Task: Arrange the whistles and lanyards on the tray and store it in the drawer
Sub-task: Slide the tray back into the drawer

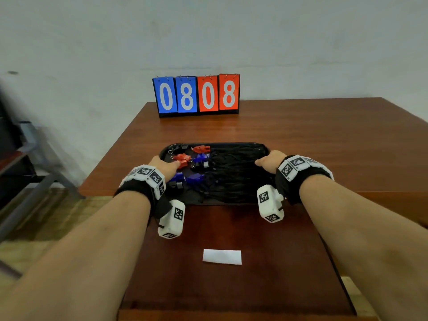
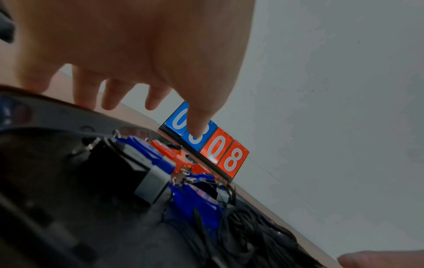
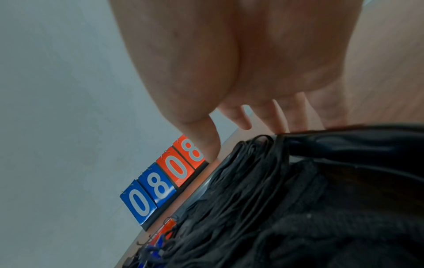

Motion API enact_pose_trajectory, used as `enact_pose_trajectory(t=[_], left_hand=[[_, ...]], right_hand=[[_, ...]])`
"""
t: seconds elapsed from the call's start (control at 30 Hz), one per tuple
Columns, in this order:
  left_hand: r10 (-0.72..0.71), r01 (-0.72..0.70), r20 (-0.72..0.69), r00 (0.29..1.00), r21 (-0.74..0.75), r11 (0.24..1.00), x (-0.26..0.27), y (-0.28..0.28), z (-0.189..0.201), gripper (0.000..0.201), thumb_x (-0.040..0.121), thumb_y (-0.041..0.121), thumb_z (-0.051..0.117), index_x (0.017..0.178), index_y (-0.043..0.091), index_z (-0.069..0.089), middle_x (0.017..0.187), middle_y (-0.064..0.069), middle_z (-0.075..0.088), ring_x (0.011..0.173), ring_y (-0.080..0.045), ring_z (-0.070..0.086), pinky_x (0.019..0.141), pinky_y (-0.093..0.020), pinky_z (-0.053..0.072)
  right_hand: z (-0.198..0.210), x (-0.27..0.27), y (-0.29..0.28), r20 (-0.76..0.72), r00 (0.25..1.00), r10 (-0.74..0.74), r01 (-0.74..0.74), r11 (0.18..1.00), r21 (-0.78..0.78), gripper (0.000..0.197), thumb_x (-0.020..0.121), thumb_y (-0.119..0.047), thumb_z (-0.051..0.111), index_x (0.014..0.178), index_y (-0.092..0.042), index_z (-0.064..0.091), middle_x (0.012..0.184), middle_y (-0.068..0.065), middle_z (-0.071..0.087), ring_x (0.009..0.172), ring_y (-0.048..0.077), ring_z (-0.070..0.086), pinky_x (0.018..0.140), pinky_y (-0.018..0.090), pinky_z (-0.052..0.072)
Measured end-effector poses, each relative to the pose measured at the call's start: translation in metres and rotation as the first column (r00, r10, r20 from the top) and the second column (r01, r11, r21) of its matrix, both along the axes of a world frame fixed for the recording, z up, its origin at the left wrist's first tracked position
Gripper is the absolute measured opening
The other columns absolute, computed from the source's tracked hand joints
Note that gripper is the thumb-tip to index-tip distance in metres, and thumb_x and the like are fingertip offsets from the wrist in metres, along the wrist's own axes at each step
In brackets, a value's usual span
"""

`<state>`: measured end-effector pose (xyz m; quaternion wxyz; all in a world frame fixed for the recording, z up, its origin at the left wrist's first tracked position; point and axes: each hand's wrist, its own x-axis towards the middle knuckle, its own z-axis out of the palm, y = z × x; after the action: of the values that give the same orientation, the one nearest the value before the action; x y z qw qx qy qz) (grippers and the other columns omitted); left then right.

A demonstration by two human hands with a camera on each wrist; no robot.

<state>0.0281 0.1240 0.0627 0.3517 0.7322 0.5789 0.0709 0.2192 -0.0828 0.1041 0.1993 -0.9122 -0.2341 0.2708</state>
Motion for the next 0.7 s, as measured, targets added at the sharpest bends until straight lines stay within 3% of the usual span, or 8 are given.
enact_pose_trajectory(t=[0.1,0.33,0.43,0.7], left_hand=[[-0.015,0.015,-0.021,1.0,-0.024,1.0,0.005,0.01,-0.011,0.083,0.074,0.06,0.058,0.14,0.011,0.042,0.131,-0.016,0.057,0.113,-0.037,0.058,0.099,-0.047,0.046],[-0.027,0.026,-0.04,0.999,-0.025,0.999,0.01,0.016,-0.016,0.085,0.073,0.062,0.056,0.142,0.015,0.039,0.134,-0.013,0.055,0.115,-0.034,0.057,0.099,-0.047,0.046],[-0.037,0.036,-0.064,0.997,-0.017,0.999,0.011,0.016,-0.016,0.094,0.065,0.068,0.054,0.142,0.018,0.038,0.137,-0.012,0.053,0.117,-0.035,0.055,0.1,-0.048,0.045],[0.004,-0.005,-0.097,0.995,-0.018,1.0,0.011,0.011,-0.017,0.1,0.067,0.072,0.053,0.15,0.024,0.024,0.153,-0.01,0.033,0.134,-0.036,0.04,0.108,-0.051,0.036]], right_hand=[[-0.001,-0.001,0.002,0.004,1.0,0.02,-0.02,0.999,-0.048,0.043,0.1,-0.029,0.045,0.133,-0.002,0.049,0.134,0.017,0.053,0.122,0.033,0.052,0.1,0.036,0.042],[-0.002,0.004,0.009,-0.051,0.999,-0.015,0.013,0.999,-0.038,0.044,0.099,-0.031,0.048,0.129,0.0,0.05,0.131,0.018,0.054,0.12,0.033,0.053,0.101,0.037,0.042],[-0.003,0.005,0.011,-0.056,0.998,-0.019,0.017,1.0,-0.025,0.044,0.098,-0.032,0.049,0.129,0.0,0.051,0.131,0.018,0.055,0.119,0.032,0.053,0.1,0.037,0.042],[-0.005,0.005,0.016,-0.108,0.992,-0.065,0.07,0.997,0.038,0.051,0.099,-0.028,0.049,0.139,0.002,0.04,0.14,0.019,0.046,0.127,0.034,0.047,0.103,0.037,0.039]])
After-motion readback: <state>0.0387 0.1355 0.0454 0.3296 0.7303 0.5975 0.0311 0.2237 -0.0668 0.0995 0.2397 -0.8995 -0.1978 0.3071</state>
